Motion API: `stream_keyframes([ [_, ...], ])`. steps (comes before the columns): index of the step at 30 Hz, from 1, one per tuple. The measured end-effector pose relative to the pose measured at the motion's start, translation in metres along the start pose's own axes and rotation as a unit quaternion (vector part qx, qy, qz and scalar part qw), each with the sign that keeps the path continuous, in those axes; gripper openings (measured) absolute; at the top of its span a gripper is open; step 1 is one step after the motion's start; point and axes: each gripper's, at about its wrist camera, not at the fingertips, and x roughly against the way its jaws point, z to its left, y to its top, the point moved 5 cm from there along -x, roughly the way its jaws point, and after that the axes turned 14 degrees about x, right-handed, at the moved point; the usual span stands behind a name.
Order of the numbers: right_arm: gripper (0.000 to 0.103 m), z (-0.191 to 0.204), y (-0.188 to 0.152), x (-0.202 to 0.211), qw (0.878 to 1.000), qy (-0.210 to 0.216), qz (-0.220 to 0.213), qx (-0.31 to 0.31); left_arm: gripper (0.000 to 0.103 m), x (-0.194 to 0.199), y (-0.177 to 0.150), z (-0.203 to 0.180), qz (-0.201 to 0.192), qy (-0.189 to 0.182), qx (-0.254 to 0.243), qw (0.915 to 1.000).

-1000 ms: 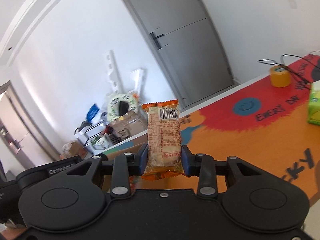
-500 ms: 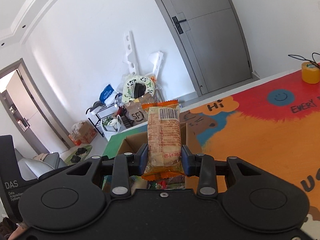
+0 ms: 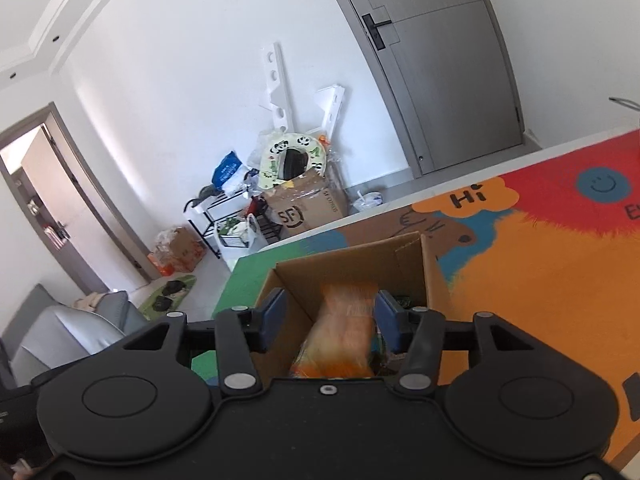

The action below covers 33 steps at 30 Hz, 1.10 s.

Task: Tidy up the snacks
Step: 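Carry both snacks over the box and open both grippers to drop them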

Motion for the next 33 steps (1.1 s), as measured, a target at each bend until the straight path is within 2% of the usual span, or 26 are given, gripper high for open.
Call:
stream_keyframes([
  [1,0.051,0.001,-0.001,0.001,1.0,0.001,0.003,-0.001,0.068,0.002,0.001,0.006,-0.001,0.002,0.002,1.0],
  [3,0.051,0.002,-0.003,0.004,1.0,0.003,0.007,-0.005,0.075,0.007,0.001,0.012,-0.003,0.006,0.008,0.9999],
  [10,0.051,0.0,-0.014,0.028,1.0,-0.01,0.027,-0.005,0.091,0.023,-0.006,0.011,-0.001,0.006,-0.013,0.9999],
  [13,0.056,-0.005,-0.018,0.043,0.999,-0.015,0.033,-0.001,0.094,0.027,-0.013,0.004,0.006,0.001,-0.023,0.9997],
  [15,0.063,-0.012,-0.02,0.055,0.999,-0.027,0.029,0.0,0.094,0.029,-0.019,-0.003,0.011,-0.004,-0.034,0.9994],
  [19,0.066,-0.028,-0.022,0.077,0.999,-0.045,0.022,-0.01,0.095,0.033,-0.031,-0.02,0.023,-0.014,-0.062,0.9977],
  [23,0.079,-0.04,-0.029,0.101,0.998,-0.06,0.013,-0.007,0.097,0.044,-0.045,-0.032,0.026,-0.02,-0.081,0.9961],
  [26,0.081,-0.044,-0.038,0.115,0.998,-0.064,0.016,-0.002,0.099,0.052,-0.056,-0.038,0.027,-0.018,-0.093,0.9952],
  [28,0.086,-0.046,-0.04,0.127,0.998,-0.069,0.009,0.001,0.099,0.058,-0.062,-0.042,0.029,-0.02,-0.104,0.9939],
  [30,0.096,-0.046,-0.039,0.141,0.997,-0.076,0.0,0.009,0.1,0.066,-0.067,-0.046,0.029,-0.023,-0.115,0.9927],
  [33,0.103,-0.046,-0.038,0.163,0.996,-0.083,-0.017,0.014,0.101,0.082,-0.071,-0.049,0.024,-0.032,-0.126,0.9913],
])
